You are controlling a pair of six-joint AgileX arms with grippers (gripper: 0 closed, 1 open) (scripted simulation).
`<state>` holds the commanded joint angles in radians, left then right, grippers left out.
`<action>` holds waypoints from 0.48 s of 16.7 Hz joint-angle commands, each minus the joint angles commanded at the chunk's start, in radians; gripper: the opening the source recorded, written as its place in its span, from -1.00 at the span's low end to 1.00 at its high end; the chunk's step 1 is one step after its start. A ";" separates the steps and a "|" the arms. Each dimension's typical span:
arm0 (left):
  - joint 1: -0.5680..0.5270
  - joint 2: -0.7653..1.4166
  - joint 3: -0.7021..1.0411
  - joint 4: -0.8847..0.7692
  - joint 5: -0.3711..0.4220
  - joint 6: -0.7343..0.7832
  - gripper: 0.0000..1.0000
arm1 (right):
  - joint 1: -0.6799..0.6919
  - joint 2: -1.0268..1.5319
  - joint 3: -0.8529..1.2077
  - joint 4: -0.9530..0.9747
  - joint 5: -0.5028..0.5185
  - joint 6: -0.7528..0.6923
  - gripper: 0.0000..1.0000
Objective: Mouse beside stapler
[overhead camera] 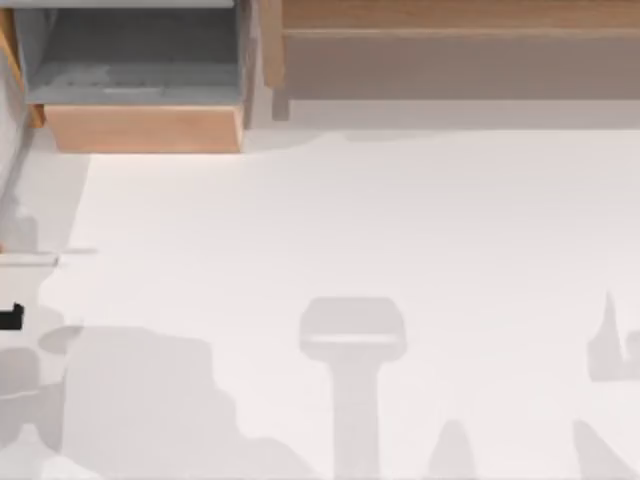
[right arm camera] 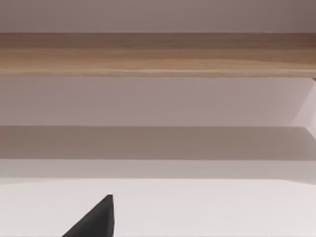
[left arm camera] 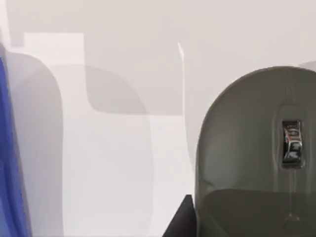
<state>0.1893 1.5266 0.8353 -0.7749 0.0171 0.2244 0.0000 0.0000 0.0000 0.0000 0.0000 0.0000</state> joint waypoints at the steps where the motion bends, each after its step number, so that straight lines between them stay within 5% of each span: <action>1: 0.000 0.000 0.000 0.000 0.000 0.000 -1.00 | 0.000 0.000 0.000 0.000 0.000 0.000 1.00; 8: 0.004 -0.002 0.010 0.018 -0.001 -0.002 -1.00 | 0.000 0.000 0.000 0.000 0.000 0.000 1.00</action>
<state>0.1929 1.5245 0.8457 -0.7568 0.0159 0.2228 0.0000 0.0000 0.0000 0.0000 0.0000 0.0000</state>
